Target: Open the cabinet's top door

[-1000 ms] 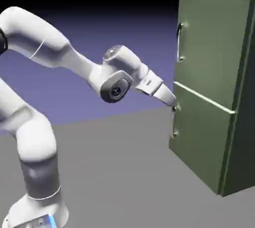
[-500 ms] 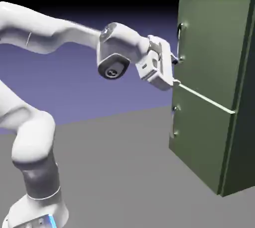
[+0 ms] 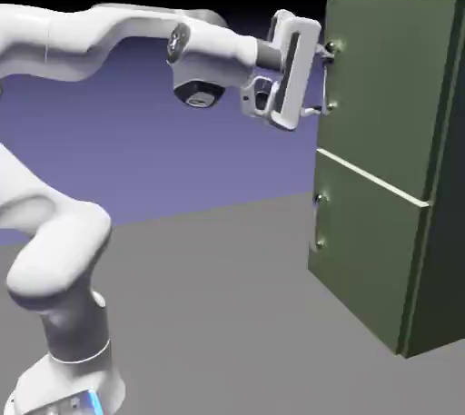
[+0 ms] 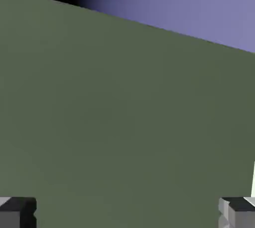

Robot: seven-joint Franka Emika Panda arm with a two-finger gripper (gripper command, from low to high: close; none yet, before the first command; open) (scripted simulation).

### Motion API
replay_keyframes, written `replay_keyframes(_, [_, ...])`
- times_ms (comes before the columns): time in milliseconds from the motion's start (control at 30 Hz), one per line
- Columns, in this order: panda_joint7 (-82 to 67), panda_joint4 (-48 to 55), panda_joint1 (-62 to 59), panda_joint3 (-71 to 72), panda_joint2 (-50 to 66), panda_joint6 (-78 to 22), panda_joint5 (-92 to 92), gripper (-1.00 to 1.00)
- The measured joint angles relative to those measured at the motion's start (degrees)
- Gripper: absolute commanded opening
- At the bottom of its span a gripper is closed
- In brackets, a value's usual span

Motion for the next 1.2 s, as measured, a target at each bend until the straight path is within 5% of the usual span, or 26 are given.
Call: replay_keyframes(1200, [31.53, 24.05, -34.08, 35.97, -8.36, 1.04, 84.34, 0.0])
